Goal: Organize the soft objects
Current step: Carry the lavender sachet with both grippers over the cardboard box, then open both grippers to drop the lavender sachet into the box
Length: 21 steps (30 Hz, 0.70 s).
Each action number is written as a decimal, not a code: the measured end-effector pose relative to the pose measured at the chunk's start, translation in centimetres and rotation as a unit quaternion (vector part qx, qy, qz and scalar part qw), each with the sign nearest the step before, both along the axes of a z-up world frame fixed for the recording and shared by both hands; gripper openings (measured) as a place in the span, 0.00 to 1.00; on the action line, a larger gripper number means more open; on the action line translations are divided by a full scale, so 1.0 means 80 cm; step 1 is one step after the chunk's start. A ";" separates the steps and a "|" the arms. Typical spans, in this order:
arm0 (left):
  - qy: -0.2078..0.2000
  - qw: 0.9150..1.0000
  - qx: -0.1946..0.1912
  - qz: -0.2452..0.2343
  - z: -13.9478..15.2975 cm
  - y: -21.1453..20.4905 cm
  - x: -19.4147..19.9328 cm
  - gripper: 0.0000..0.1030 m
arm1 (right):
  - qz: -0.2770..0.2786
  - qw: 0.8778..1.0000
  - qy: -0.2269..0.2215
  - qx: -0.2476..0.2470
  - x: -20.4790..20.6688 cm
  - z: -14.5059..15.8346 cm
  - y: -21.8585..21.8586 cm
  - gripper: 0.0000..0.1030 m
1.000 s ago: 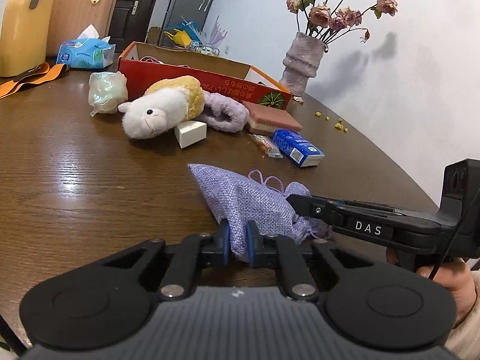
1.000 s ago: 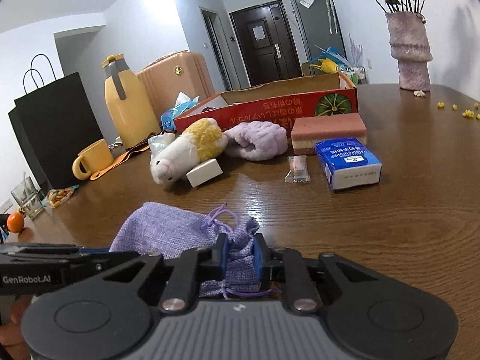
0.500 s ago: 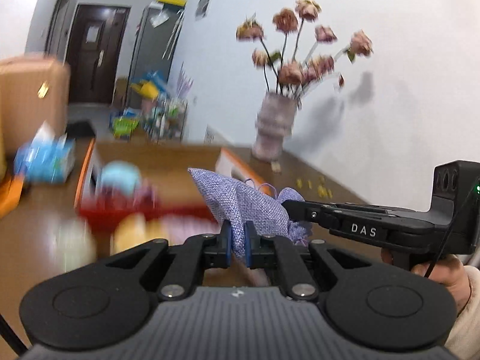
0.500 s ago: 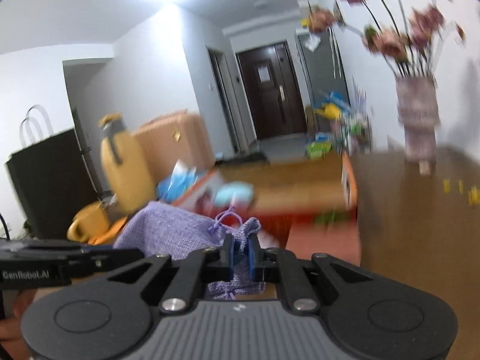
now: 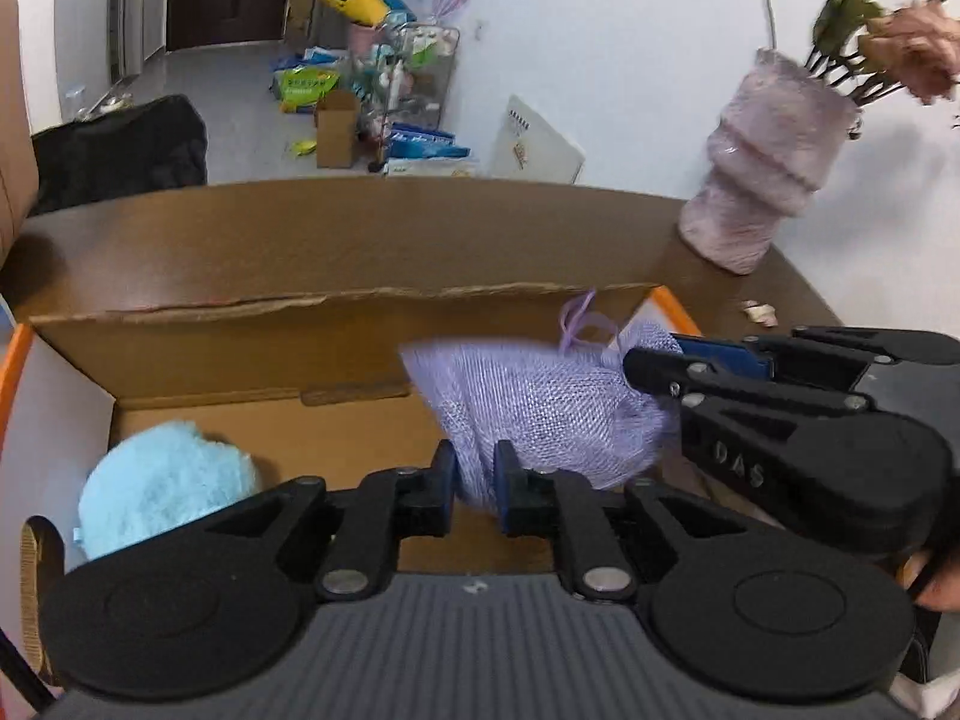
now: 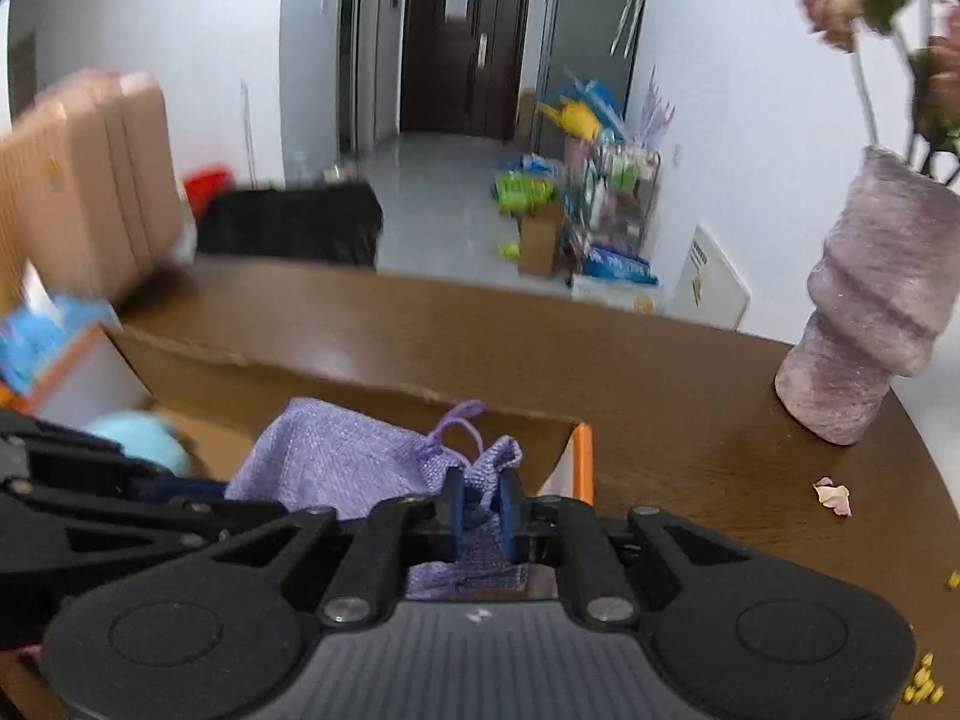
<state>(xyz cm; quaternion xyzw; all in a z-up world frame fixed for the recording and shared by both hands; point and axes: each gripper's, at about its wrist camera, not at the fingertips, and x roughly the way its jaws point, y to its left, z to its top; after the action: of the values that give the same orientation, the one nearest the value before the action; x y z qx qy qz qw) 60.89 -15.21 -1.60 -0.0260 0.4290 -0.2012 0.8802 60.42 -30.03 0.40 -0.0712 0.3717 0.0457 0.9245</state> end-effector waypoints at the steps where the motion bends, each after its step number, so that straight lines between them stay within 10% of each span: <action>1: 0.003 1.000 0.002 -0.005 -0.003 0.003 0.001 0.23 | 0.000 1.000 0.006 -0.021 0.004 -0.007 0.007 0.16; 9: -0.071 0.997 0.025 0.012 0.069 0.043 -0.052 0.45 | -0.003 0.999 -0.027 -0.030 -0.028 0.026 0.013 0.26; 13: -0.128 0.991 0.032 0.037 0.135 0.074 -0.113 0.62 | 0.004 0.998 -0.062 -0.019 -0.085 0.083 -0.003 0.46; 17: -0.183 0.979 0.058 0.069 0.179 0.109 -0.193 0.77 | 0.001 0.995 -0.099 0.006 -0.161 0.133 -0.027 0.52; 21: -0.269 0.954 0.091 0.099 0.198 0.129 -0.278 0.85 | 0.000 0.987 -0.156 0.039 -0.241 0.164 -0.048 0.80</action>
<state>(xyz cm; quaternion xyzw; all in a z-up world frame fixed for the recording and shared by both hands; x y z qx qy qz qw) 38.62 -4.92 14.24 0.0673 0.1879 -0.0723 0.9772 41.15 -33.90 13.50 -0.0413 0.2206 0.0480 0.9733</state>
